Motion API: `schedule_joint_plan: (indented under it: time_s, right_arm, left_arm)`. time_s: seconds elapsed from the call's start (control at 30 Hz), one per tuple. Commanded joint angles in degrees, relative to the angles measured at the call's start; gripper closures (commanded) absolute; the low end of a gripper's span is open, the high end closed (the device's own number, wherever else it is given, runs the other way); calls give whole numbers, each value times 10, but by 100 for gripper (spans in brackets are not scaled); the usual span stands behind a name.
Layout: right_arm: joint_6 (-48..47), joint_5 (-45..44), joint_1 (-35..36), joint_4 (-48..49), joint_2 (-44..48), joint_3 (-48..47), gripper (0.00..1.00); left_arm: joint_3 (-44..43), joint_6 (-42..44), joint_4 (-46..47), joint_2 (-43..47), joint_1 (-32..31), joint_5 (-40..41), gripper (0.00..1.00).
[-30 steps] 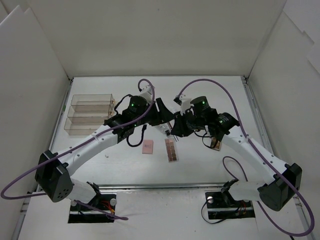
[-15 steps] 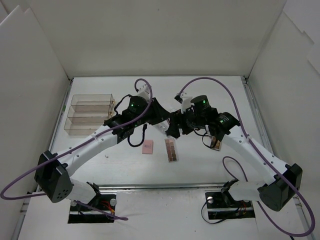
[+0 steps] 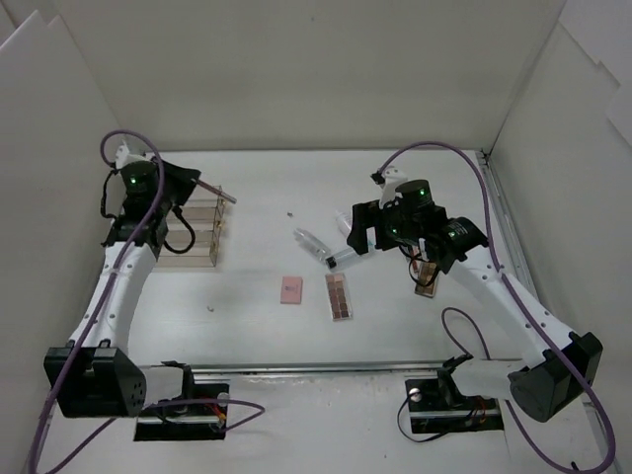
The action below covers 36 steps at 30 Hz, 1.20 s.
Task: Organize the makeup
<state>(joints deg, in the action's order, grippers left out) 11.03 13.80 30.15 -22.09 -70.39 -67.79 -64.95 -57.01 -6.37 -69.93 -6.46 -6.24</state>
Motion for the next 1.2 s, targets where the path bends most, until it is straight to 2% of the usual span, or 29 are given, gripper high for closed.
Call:
schedule_joint_plan:
  time_s: [0.0, 0.1, 0.17, 0.3, 0.57, 0.7, 0.73, 0.77, 0.93, 1.07, 1.17]
  right_arm:
    - [-1, -46, -14, 23, -5, -11, 17]
    - [0, -51, -30, 23, -4, -8, 17]
    - [-1, -60, -34, 23, -8, -4, 17]
    - [3, -72, -52, 19, -21, 6, 17]
    - [7, -98, -70, 7, 9, 41, 17]
    - [8, -112, -76, -6, 12, 45, 17]
    - [11, -117, -76, -10, 12, 45, 17]
    - [12, -128, -79, -12, 15, 45, 16]
    - [8, -160, -96, -17, 11, 42, 18]
    - [2, -160, -114, -18, -1, 35, 20]
    - [1, -181, -128, -18, -14, 22, 21]
  left_arm:
    - [-62, 9, 42, -46, 87, -48, 100]
    - [-99, -4, 58, -136, 151, -88, 100]
    - [-103, -9, 132, -167, 179, -101, 100]
    - [-166, -19, 126, -279, 209, -125, 100]
    - [-250, -30, 133, -418, 231, -120, 100]
    - [-253, -56, 149, -444, 231, -123, 99]
    - [-249, -57, 145, -444, 231, -113, 93]
    - [-246, -57, 140, -442, 231, -108, 91]
    - [-253, -47, 108, -448, 231, -98, 60]
    - [-258, -36, 95, -450, 231, -97, 52]
    - [-251, -29, 97, -431, 231, -94, 41]
